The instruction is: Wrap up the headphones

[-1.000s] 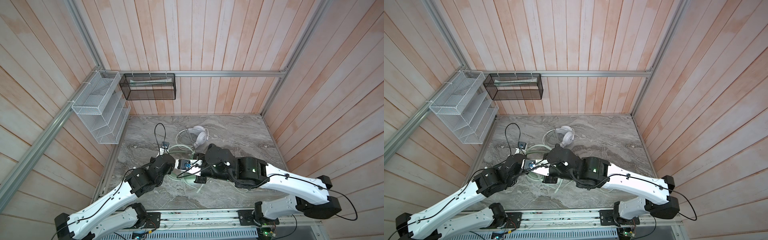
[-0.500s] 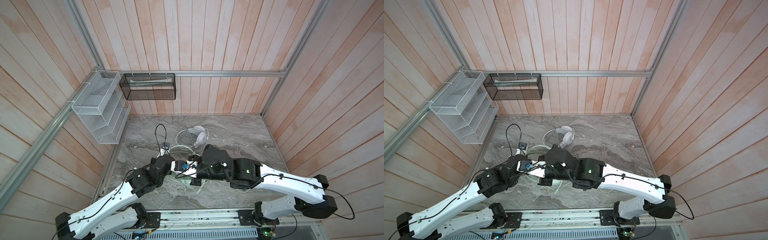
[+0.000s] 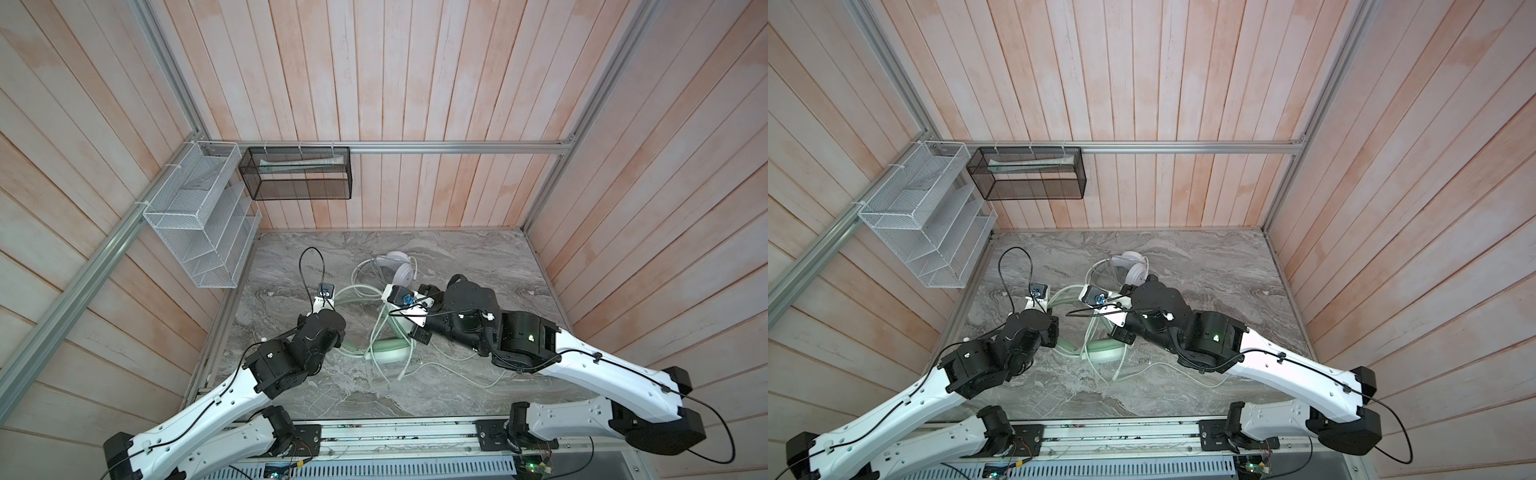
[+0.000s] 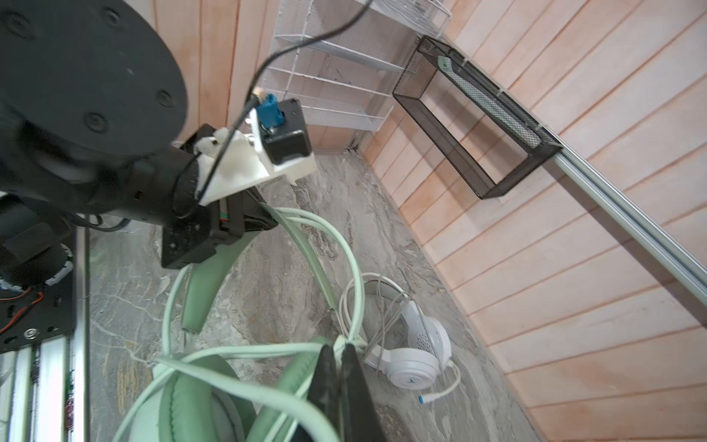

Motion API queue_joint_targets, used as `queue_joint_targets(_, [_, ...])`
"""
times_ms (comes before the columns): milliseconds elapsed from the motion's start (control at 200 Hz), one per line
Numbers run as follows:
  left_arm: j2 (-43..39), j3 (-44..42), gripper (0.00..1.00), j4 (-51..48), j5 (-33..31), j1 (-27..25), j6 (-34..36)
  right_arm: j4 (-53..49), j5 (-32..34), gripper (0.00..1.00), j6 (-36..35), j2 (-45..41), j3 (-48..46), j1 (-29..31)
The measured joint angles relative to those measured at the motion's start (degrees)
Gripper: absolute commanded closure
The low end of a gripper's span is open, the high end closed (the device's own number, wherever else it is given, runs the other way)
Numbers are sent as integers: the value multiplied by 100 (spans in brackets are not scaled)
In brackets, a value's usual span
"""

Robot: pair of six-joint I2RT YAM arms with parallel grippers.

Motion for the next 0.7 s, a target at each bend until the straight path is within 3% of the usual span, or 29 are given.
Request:
queue_joint_targets(405, [74,118,100,-22,-129,-94,-186,-46,463,100,284,-109,-221,-376])
queue_joint_targets(700, [177,118,100,-227,-188,-146,-162,-63,-1069,100,553,-254,-284,-404])
